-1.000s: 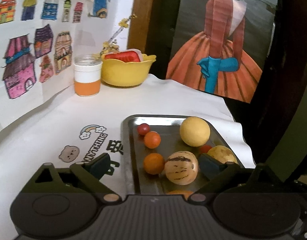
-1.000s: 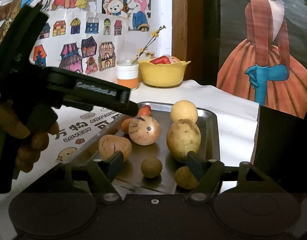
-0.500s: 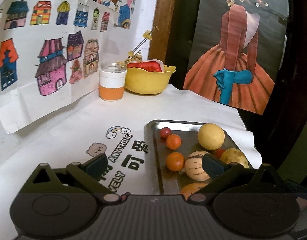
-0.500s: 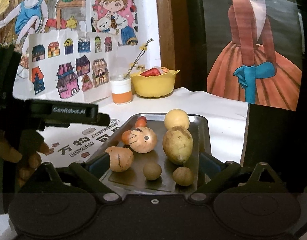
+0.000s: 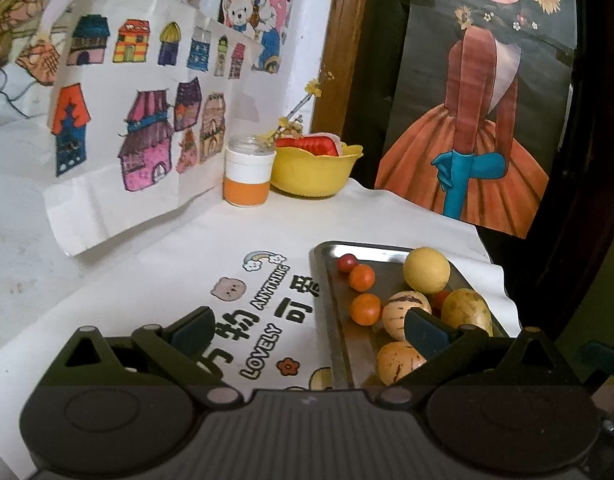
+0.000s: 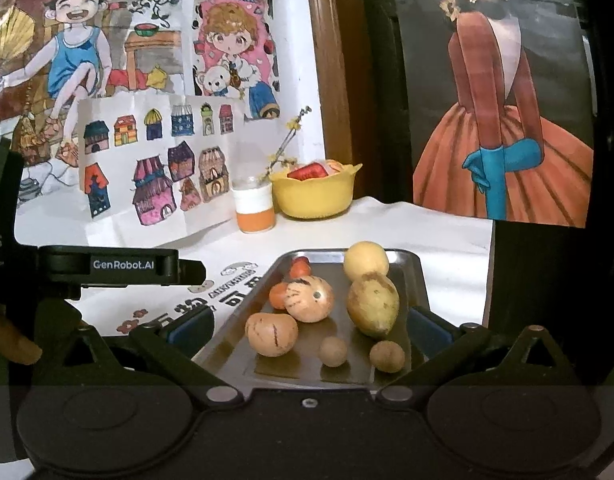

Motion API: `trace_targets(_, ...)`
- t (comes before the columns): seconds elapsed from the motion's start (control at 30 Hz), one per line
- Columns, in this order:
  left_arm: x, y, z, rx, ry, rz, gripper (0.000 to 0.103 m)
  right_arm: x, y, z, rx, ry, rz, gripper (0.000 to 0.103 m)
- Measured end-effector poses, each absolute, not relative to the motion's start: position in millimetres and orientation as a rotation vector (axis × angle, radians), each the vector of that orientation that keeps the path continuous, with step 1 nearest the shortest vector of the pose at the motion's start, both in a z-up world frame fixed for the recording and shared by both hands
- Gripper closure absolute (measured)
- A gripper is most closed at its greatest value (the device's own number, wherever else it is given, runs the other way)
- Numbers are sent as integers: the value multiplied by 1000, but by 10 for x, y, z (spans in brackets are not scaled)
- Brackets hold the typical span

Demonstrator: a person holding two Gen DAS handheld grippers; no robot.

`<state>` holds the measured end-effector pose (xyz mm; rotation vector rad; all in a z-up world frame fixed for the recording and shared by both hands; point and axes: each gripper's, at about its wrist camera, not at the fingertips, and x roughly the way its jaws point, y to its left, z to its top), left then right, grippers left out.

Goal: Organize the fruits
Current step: 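Lift both open tools away from the tray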

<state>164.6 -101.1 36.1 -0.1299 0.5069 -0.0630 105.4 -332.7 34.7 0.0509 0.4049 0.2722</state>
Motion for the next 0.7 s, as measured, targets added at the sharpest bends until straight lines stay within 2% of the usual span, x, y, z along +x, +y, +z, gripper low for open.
trace_targets(0.7,1307,-750,385,-140,490,-27,0,803,-3207,423,90,393,270,1)
